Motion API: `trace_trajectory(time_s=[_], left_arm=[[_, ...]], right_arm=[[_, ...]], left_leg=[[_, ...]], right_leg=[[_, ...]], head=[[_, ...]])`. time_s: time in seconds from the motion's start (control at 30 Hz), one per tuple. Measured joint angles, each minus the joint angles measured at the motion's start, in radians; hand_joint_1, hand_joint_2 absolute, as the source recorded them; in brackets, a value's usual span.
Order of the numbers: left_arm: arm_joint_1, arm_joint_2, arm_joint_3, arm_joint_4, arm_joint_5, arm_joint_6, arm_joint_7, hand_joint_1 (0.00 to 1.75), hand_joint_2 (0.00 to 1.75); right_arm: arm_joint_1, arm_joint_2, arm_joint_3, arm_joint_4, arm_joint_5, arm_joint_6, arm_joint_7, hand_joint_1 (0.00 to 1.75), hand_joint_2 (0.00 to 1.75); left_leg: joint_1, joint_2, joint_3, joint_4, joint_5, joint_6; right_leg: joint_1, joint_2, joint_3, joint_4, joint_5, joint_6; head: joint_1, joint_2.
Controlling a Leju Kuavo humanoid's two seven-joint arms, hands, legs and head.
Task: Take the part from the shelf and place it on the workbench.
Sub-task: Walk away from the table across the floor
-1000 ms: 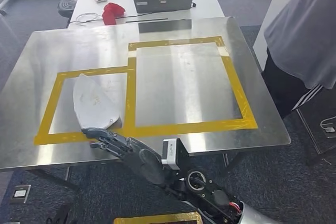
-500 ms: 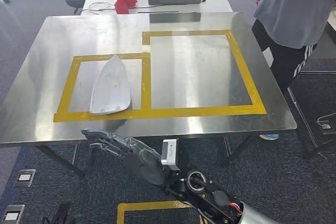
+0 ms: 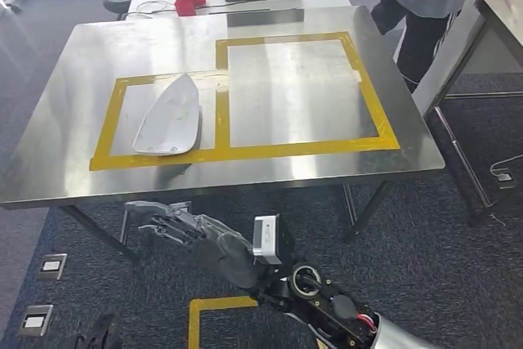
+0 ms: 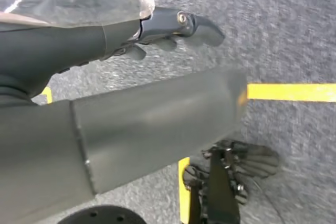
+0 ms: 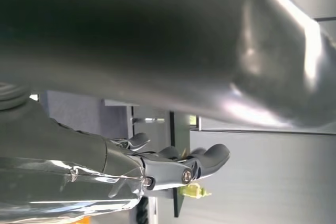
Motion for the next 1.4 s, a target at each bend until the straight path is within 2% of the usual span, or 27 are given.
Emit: trace_trajectory(time_s=[0.03,0.07,0.1,0.13,0.17,0.2,0.27,0.3,0.37,0.4,0.47,0.53,0.57,0.6,0.63,0.7,0.77,0.8,0.87,0.93,1.03,1.07,1.1,1.13,1.23,1.3,1.4], left_arm=[[0.002,0.0,0.001,0.0,0.002,0.0,-0.002,0.0,0.0],[0.003,0.001,0.003,0.0,0.004,0.001,-0.004,0.0,0.0],[0.005,0.0,0.004,0.0,0.005,0.001,-0.005,0.0,0.0],[0.005,0.0,0.004,0.0,0.006,0.001,-0.005,0.0,0.0],[0.006,0.0,0.004,0.0,0.005,0.001,-0.006,0.0,0.0],[0.005,0.0,0.005,0.0,0.005,0.001,-0.007,0.0,0.0],[0.005,0.0,0.005,0.0,0.002,0.001,-0.01,0.0,0.0],[0.006,-0.001,0.005,0.0,0.0,0.0,-0.011,0.0,0.0],[0.007,-0.001,0.005,0.0,-0.002,-0.001,-0.014,0.0,0.0],[0.007,-0.002,0.006,0.0,-0.002,-0.001,-0.015,0.0,0.0],[0.007,-0.002,0.006,0.0,-0.003,-0.001,-0.017,0.0,0.0],[0.008,-0.002,0.006,0.0,-0.004,0.0,-0.017,0.0,0.0],[0.008,-0.002,0.006,0.0,-0.005,0.0,-0.017,0.0,0.0],[0.008,-0.002,0.006,0.0,-0.006,0.0,-0.017,0.0,0.0],[0.008,-0.002,0.006,0.0,-0.006,0.001,-0.017,0.0,0.0],[0.008,-0.003,0.006,0.0,-0.008,0.001,-0.017,0.0,0.0],[0.008,-0.004,0.006,0.0,-0.01,0.001,-0.017,0.0,0.0],[0.008,-0.004,0.006,0.0,-0.01,0.001,-0.017,0.0,0.0],[0.008,-0.004,0.006,0.0,-0.01,0.001,-0.017,0.0,0.0],[0.007,-0.004,0.006,0.0,-0.01,0.002,-0.018,0.0,0.0],[0.007,-0.002,0.006,0.0,-0.01,0.002,-0.018,0.0,0.0],[0.009,-0.001,0.006,0.0,-0.01,0.002,-0.018,0.0,0.0],[0.01,-0.001,0.006,0.0,-0.01,0.002,-0.018,0.0,0.0],[0.012,-0.001,0.006,0.0,-0.01,0.002,-0.018,0.0,0.0],[0.011,0.0,0.006,0.0,-0.01,0.002,-0.018,0.0,0.0],[0.008,-0.001,0.007,0.0,-0.011,0.002,-0.018,0.0,0.0],[0.007,-0.004,0.009,0.0,-0.012,0.002,-0.018,0.0,0.0]], right_arm=[[0.0,0.0,0.001,0.002,0.0,0.007,-0.001,0.0,0.0],[0.0,0.0,0.002,0.004,-0.001,0.013,-0.002,0.0,0.0],[0.0,0.0,0.003,0.006,-0.002,0.018,-0.003,0.0,0.0],[0.0,0.0,0.004,0.008,-0.003,0.024,-0.004,0.0,0.0],[0.0,0.0,0.005,0.009,-0.005,0.029,-0.004,0.0,0.0],[-0.001,0.0,0.006,0.011,-0.006,0.033,-0.006,0.0,0.0],[-0.002,0.001,0.006,0.012,-0.009,0.041,-0.01,0.0,0.0],[-0.004,0.001,0.007,0.012,-0.01,0.045,-0.013,0.0,0.0],[-0.006,0.001,0.007,0.015,-0.011,0.051,-0.019,0.0,0.0],[-0.006,0.001,0.007,0.017,-0.011,0.053,-0.021,0.0,0.0],[-0.006,0.001,0.007,0.019,-0.011,0.055,-0.024,0.0,0.0],[-0.006,0.001,0.007,0.022,-0.011,0.055,-0.025,0.0,0.0],[-0.006,0.001,0.007,0.023,-0.011,0.055,-0.025,0.0,0.0],[-0.006,0.001,0.007,0.026,-0.011,0.054,-0.025,0.0,0.0],[-0.006,0.001,0.007,0.028,-0.011,0.054,-0.025,0.0,0.0],[-0.007,0.001,0.007,0.029,-0.011,0.054,-0.026,0.0,0.0],[-0.009,0.001,0.007,0.029,-0.011,0.054,-0.026,0.0,0.0],[-0.01,0.002,0.007,0.029,-0.011,0.054,-0.026,0.0,0.0],[-0.011,0.002,0.007,0.029,-0.011,0.054,-0.027,0.0,0.0],[-0.012,0.003,0.007,0.029,-0.011,0.054,-0.027,0.0,0.0],[-0.013,0.005,0.007,0.031,-0.011,0.054,-0.027,0.0,0.0],[-0.012,0.005,0.008,0.032,-0.011,0.054,-0.027,0.0,0.0],[-0.011,0.005,0.008,0.034,-0.011,0.054,-0.027,0.0,0.0],[-0.011,0.005,0.008,0.036,-0.011,0.054,-0.027,0.0,0.0],[-0.011,0.005,0.009,0.039,-0.011,0.054,-0.027,0.0,0.0],[-0.012,0.005,0.01,0.039,-0.011,0.054,-0.027,0.0,0.0],[-0.012,0.005,0.011,0.04,-0.011,0.053,-0.027,0.0,0.0]], left_leg=[[0.005,0.0,-0.016,0.069,-0.035,-0.007],[0.01,0.0,-0.022,0.119,-0.043,-0.013],[0.014,0.0,-0.014,0.138,-0.028,-0.018],[0.019,0.0,0.014,0.117,0.004,-0.023],[0.025,-0.002,0.059,0.06,0.035,-0.029],[0.029,-0.01,0.115,-0.018,0.045,-0.035],[0.032,-0.026,0.194,-0.144,0.03,-0.028],[0.029,-0.03,0.206,-0.168,0.017,-0.019],[0.027,-0.019,0.199,-0.17,0.019,0.004],[0.026,-0.013,0.194,-0.168,0.024,0.014],[0.025,0.0,0.18,-0.169,0.036,0.032],[0.021,0.012,0.165,-0.168,0.047,0.041],[0.018,0.017,0.159,-0.168,0.051,0.042],[0.014,0.023,0.155,-0.168,0.054,0.043],[0.011,0.028,0.152,-0.167,0.056,0.043],[0.005,0.038,0.154,-0.167,0.058,0.043],[0.002,0.048,0.153,-0.167,0.061,0.038],[0.002,0.055,0.151,-0.167,0.063,0.035],[0.0,0.068,0.15,-0.169,0.064,0.027],[0.0,0.054,0.139,-0.141,0.041,0.018],[0.006,0.015,0.049,0.049,-0.056,0.005],[0.008,0.012,0.018,0.112,-0.076,0.001],[0.01,0.011,0.002,0.141,-0.077,-0.001],[0.013,0.01,0.008,0.126,-0.055,-0.004],[0.022,-0.013,0.102,-0.076,0.047,-0.01],[0.024,-0.03,0.13,-0.147,0.066,-0.003],[0.023,-0.015,0.125,-0.146,0.068,0.018]], right_leg=[[-0.001,0.0,-0.015,0.002,0.011,0.001],[-0.002,0.0,-0.03,0.005,0.02,0.004],[-0.004,0.001,-0.044,0.011,0.029,0.007],[-0.007,0.004,-0.058,0.018,0.035,0.012],[-0.01,0.007,-0.072,0.028,0.04,0.017],[-0.011,0.01,-0.086,0.039,0.044,0.023],[-0.01,0.016,-0.108,0.058,0.052,0.035],[-0.008,0.02,-0.114,0.062,0.058,0.041],[-0.01,0.029,-0.121,0.066,0.067,0.052],[-0.011,0.028,-0.13,0.079,0.057,0.058],[-0.013,0.021,-0.171,0.17,-0.006,0.066],[-0.013,0.015,-0.227,0.32,-0.087,0.071],[-0.013,0.014,-0.242,0.374,-0.109,0.07],[-0.012,0.014,-0.238,0.39,-0.11,0.068],[-0.011,0.012,-0.212,0.36,-0.093,0.063],[-0.003,-0.008,-0.117,0.208,-0.037,0.044],[0.009,-0.036,-0.051,0.085,-0.01,0.025],[0.014,-0.043,-0.043,0.063,-0.01,0.019],[0.012,-0.029,-0.043,0.052,-0.001,0.014],[0.003,-0.015,-0.04,0.036,0.012,0.008],[-0.002,0.003,-0.046,0.029,0.022,0.001],[-0.002,0.011,-0.05,0.031,0.024,0.0],[-0.003,0.02,-0.052,0.033,0.025,0.001],[-0.003,0.029,-0.054,0.037,0.025,0.002],[-0.006,0.054,-0.062,0.057,0.019,0.014],[-0.004,0.067,-0.074,0.069,0.017,0.024],[-0.003,0.075,-0.085,0.078,0.015,0.036]], head=[[-0.001,0.0],[-0.001,0.0],[-0.001,0.0],[-0.001,0.0],[-0.001,0.0],[-0.001,0.0],[0.0,0.0],[0.0,0.0],[0.001,0.0],[0.001,0.0],[0.002,0.0],[0.002,0.0],[0.002,0.0],[0.002,0.0],[0.002,0.0],[0.002,0.0],[0.002,0.0],[0.002,0.0],[0.002,0.0],[0.002,0.0],[0.001,0.0],[0.001,0.0],[0.001,0.0],[0.001,0.0],[0.001,0.0],[0.002,0.0],[0.002,0.0]])
